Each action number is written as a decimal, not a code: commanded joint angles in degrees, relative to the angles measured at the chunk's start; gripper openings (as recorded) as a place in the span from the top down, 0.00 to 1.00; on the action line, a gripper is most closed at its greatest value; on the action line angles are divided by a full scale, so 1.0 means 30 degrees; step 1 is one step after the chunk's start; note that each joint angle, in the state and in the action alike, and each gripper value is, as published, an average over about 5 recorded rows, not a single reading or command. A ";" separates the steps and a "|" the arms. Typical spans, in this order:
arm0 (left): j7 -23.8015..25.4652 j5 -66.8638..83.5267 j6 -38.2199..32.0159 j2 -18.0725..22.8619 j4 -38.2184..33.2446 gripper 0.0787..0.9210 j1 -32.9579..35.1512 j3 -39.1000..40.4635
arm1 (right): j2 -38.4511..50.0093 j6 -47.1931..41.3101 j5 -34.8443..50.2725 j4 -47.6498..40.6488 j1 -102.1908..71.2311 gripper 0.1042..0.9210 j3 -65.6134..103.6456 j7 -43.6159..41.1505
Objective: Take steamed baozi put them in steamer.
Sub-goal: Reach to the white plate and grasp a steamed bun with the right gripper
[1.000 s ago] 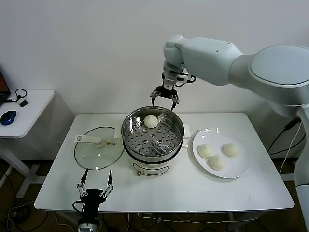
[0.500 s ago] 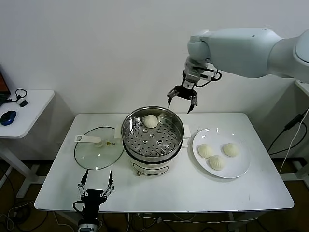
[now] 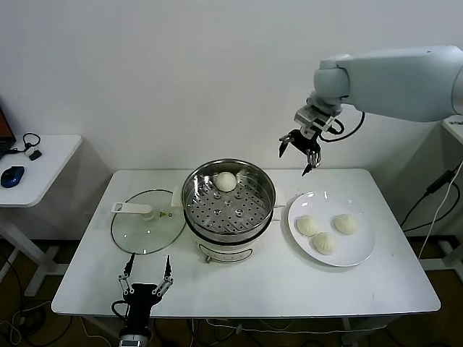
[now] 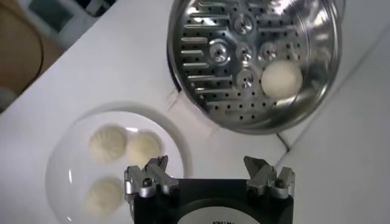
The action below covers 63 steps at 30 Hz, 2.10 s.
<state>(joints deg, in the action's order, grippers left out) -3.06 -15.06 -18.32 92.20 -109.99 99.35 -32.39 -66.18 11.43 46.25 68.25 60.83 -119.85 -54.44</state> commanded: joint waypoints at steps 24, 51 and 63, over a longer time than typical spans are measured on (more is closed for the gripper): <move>0.0031 0.0106 -0.0039 0.0934 -0.0051 0.12 0.0141 -0.0497 | 0.2604 -0.7101 -0.0736 -0.1292 -0.6072 0.12 0.2695 -0.1940; 0.0090 0.0082 -0.0068 0.0934 0.0333 0.12 0.0072 -0.1002 | 0.1748 -0.7046 -0.4093 -0.5130 -1.1399 0.12 0.6260 -0.0404; 0.0089 0.0056 -0.0129 0.0934 0.0234 0.12 0.0139 -0.1001 | 0.1711 -0.7172 -0.4208 -0.5296 -1.1782 0.12 0.6714 0.0066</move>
<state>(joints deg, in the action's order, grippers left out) -2.80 -14.85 -18.70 92.20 -109.18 99.73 -35.37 -60.89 -9.93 34.22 53.40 26.93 -100.97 -54.86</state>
